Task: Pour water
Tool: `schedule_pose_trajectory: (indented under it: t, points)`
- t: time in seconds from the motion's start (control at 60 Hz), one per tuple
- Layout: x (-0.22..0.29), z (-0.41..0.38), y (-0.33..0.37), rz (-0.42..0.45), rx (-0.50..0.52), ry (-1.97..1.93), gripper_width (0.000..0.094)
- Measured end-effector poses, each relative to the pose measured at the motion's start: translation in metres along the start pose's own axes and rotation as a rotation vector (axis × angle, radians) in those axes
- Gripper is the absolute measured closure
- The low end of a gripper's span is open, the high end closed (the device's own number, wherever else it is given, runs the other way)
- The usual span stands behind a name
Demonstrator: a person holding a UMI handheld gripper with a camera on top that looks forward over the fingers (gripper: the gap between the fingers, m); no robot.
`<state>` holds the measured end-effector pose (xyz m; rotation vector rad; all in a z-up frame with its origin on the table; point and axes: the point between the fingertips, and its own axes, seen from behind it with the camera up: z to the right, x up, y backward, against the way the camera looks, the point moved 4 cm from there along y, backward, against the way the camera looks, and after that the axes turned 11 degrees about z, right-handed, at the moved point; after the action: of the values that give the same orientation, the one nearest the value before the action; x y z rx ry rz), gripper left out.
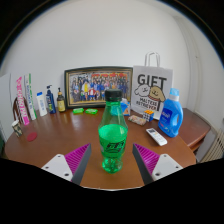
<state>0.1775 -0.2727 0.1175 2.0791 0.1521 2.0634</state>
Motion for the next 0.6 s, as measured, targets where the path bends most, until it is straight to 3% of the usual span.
schedule_pose_trajectory:
  t: [0.15, 0.233, 0.283, 0.5, 0.6]
  points:
    - [-0.009, -0.001, -0.041, 0.012, 0.035, -0.015, 0.0121]
    - [-0.018, -0.004, -0.053, 0.01, 0.052, 0.0, 0.0268]
    - [-0.018, 0.002, -0.059, 0.029, 0.042, 0.014, 0.0418]
    - [-0.017, 0.001, -0.058, 0.085, 0.011, 0.023, 0.0567]
    - [-0.017, -0.001, -0.059, 0.086, 0.007, 0.055, 0.0575]
